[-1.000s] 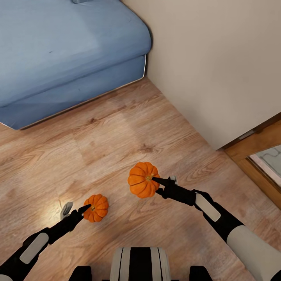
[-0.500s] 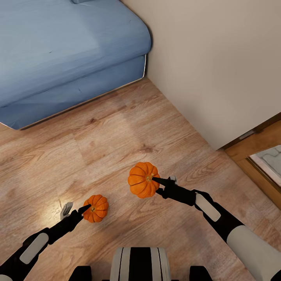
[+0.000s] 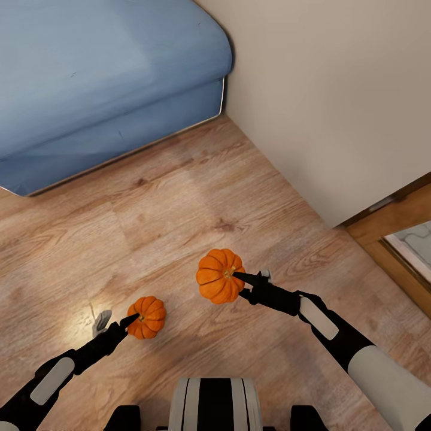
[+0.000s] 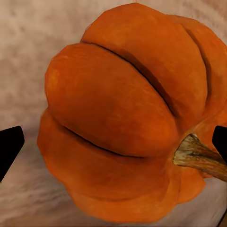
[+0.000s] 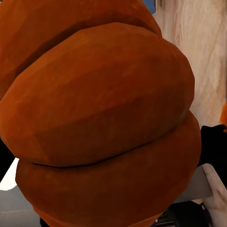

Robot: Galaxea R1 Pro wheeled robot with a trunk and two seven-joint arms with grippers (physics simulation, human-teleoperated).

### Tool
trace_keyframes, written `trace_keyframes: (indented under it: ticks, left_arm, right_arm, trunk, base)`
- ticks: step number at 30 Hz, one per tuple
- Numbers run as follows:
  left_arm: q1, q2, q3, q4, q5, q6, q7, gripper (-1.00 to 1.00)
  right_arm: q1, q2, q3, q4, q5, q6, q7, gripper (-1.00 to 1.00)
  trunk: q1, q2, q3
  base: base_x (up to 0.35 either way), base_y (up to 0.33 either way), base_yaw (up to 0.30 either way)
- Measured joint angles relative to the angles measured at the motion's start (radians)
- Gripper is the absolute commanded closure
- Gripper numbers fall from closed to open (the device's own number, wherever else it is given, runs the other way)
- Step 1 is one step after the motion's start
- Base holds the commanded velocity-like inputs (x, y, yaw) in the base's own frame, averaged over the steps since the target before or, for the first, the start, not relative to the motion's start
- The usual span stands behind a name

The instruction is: Place each of the two pumpkins and all three candles from the living room inside a cabinet in the living room (use any cabinet), then make sure every cabinet is closed, and position the cauldron so it is next to a table in the living room.

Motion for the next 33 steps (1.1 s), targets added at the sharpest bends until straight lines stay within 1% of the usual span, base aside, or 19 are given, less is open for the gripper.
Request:
trace_keyframes:
  ticks: [3,11,13,14,23,28,33]
  left_arm:
    - [0.000,0.000,0.000,0.000,0.000,0.000,0.000,-1.00]
    - [0.000,0.000,0.000,0.000,0.000,0.000,0.000,-1.00]
    - [0.000,0.000,0.001,-0.001,0.010,0.003,-0.002,-1.00]
    - [-0.001,0.000,0.002,-0.003,0.021,0.007,-0.004,-1.00]
    - [-0.001,0.000,0.002,-0.005,0.018,0.006,-0.003,-1.00]
    - [-0.001,0.000,0.000,-0.006,0.024,0.008,-0.007,-1.00]
    - [-0.001,0.000,0.002,-0.006,0.021,0.007,-0.006,-1.00]
  right_arm:
    - [0.000,0.000,0.000,0.000,0.001,0.000,0.000,1.00]
    - [0.000,0.000,0.000,-0.001,-0.001,0.001,0.000,1.00]
    - [0.000,0.000,0.000,0.000,0.002,-0.001,0.000,1.00]
    - [0.000,0.000,0.000,-0.001,0.001,0.000,0.000,1.00]
    - [0.000,0.000,0.000,-0.001,-0.001,0.001,0.001,1.00]
    - [0.000,0.000,0.000,-0.001,-0.001,0.001,0.001,1.00]
    - [0.000,0.000,0.000,0.000,-0.001,0.001,0.001,1.00]
  trunk:
    - [0.001,-0.001,-0.012]
    - [0.001,-0.001,-0.012]
    - [0.002,-0.001,-0.019]
    - [0.003,-0.001,-0.023]
    - [0.002,-0.002,-0.023]
    - [0.002,-0.002,-0.023]
    - [0.002,-0.002,-0.023]
  base:
    - [0.000,0.000,0.000]
    - [0.000,0.000,0.000]
    - [0.000,0.000,0.000]
    - [0.000,0.000,0.000]
    - [0.000,-0.002,0.000]
    - [0.000,-0.129,0.000]
    - [0.000,-0.025,0.000]
